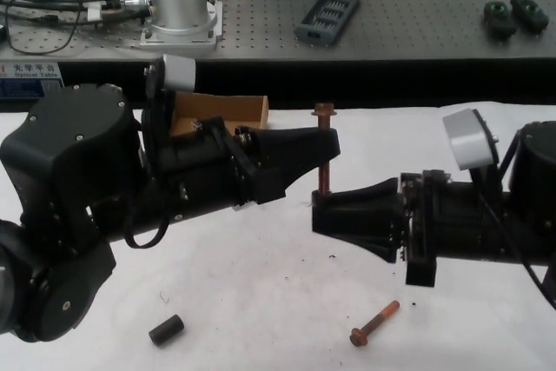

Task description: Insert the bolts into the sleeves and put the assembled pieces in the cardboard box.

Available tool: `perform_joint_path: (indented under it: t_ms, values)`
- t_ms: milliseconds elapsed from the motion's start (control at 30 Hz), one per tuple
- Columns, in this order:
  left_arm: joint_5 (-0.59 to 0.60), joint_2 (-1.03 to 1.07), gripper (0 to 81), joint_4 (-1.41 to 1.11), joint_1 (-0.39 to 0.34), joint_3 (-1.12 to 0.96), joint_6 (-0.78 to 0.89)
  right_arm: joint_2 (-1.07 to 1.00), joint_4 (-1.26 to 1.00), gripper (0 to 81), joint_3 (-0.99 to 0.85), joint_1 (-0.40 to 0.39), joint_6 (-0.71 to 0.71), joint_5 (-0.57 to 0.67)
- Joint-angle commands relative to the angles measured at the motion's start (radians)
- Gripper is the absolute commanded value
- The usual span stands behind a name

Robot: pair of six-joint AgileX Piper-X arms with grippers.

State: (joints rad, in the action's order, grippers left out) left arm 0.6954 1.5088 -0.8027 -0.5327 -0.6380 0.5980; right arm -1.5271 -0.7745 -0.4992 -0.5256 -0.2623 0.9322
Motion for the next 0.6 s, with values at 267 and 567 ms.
perform_joint_path:
  t_ms: [267,567]
  values:
    - [-0.023,-0.003,0.6,-0.014,-0.004,-0.013,-0.021,-0.003,-0.013,5.4,-0.009,0.023,-0.024,0.032]
    - [-0.087,-0.003,0.6,-0.014,-0.004,-0.013,-0.021,-0.003,-0.010,5.4,-0.009,0.022,-0.037,0.035]
